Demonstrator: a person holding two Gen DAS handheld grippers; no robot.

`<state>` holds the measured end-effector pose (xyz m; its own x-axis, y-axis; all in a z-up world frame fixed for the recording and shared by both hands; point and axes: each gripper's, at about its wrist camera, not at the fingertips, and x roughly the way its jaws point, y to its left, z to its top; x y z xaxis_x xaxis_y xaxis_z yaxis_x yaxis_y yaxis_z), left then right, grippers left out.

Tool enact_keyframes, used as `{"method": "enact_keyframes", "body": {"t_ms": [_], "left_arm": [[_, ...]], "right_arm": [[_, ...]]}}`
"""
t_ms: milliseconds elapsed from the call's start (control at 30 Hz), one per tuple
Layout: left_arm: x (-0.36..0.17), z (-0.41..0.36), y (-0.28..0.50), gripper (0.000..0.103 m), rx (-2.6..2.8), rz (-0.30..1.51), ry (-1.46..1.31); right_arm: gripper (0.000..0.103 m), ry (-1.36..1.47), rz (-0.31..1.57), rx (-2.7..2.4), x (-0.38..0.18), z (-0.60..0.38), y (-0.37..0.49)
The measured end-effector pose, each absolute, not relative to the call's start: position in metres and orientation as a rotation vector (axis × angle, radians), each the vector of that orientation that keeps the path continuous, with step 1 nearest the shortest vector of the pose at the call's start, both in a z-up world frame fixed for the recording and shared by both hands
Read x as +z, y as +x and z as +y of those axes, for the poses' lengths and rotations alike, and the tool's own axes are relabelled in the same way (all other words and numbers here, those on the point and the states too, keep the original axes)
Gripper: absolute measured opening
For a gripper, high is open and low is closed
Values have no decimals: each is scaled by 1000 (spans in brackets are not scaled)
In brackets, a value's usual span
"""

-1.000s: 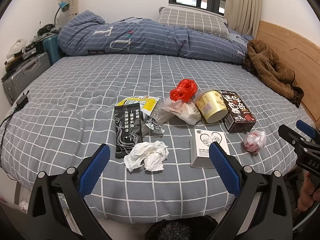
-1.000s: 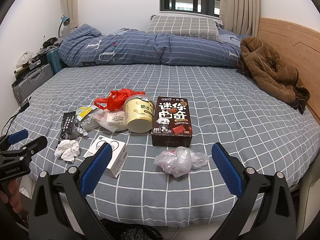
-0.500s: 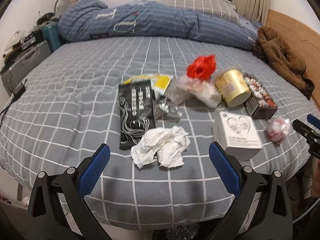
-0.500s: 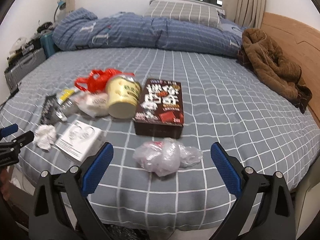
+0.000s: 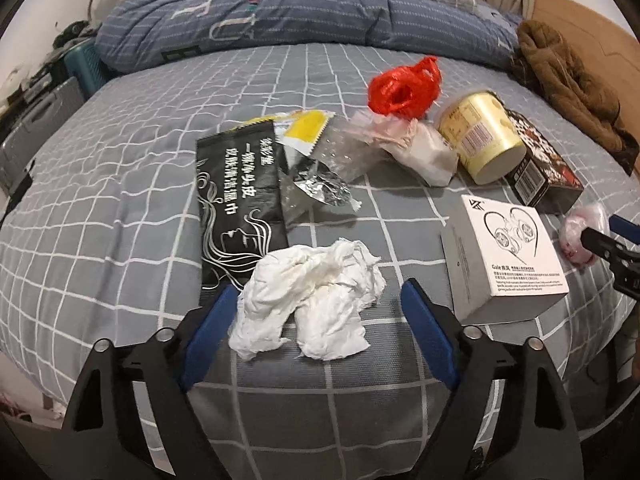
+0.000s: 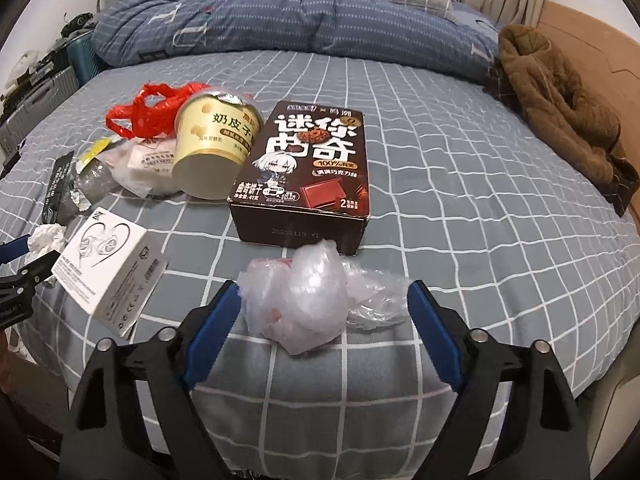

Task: Collect trash
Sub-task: 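Grasp the crumpled white tissue with the left tool while the right tool grasps the clear plastic bag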

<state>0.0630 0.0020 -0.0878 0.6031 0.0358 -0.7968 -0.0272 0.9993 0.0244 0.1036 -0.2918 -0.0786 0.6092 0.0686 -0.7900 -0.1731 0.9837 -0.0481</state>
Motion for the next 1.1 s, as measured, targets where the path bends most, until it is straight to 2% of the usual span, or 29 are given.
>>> {"method": "enact_keyframes", "body": {"t_ms": [67, 167, 233, 300, 467, 700, 1100], "left_arm": [[-90, 2, 66, 73, 32, 930, 12], [-94, 5, 69, 56, 20, 946, -14], [-95, 6, 70, 50, 14, 948, -25], [-96, 6, 70, 39, 19, 948, -16], [-95, 6, 70, 27, 29, 960, -15], [-83, 9, 64, 24, 35, 945, -23], [-52, 8, 50, 24, 16, 907, -61]], "right_arm": [[76, -115, 921, 145, -82, -291, 107], [68, -109, 941, 150, -85, -289, 111], [67, -120, 941, 148, -85, -286, 110], [64, -129, 945, 150, -86, -284, 110], [56, -105, 965, 155, -88, -286, 111], [48, -86, 952, 151, -79, -288, 109], [48, -45, 890, 188, -52, -287, 99]]}}
